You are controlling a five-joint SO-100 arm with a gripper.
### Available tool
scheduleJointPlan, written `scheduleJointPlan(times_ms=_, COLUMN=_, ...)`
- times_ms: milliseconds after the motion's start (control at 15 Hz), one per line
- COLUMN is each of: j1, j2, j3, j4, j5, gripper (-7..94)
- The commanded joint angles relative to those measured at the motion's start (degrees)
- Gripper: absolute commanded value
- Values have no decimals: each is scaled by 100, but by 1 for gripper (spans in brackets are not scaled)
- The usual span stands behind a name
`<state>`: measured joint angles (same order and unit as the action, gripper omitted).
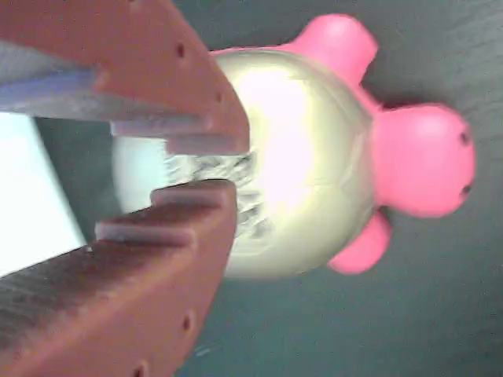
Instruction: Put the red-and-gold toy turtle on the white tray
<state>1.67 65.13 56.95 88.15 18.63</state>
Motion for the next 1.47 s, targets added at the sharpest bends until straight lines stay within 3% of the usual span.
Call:
scheduleJointPlan(times_ms=0, j1=167, j2=220, j3=-562, j4=536, j5=-88, gripper=5)
scheduleJointPlan(times_ms=67, j1=220, j2=220, j3=-571, j4=668, j5=-237, gripper=11)
scheduleJointPlan(times_ms=200, j1=299, j2=246, j3=-475, j4=853, j5=-589, gripper=40)
scheduleJointPlan(times_ms=267, j1=316, j2=264, j3=-360, j4=888, j5=-747, gripper=45)
scheduleJointPlan(times_ms=667, j1=352, j2=185, j3=334, j4=896, j5=-1099, gripper=59)
scheduleJointPlan(times_ms=1400, j1=334, j2=-861, j3=-141, j4=861, j5=-861, gripper=59)
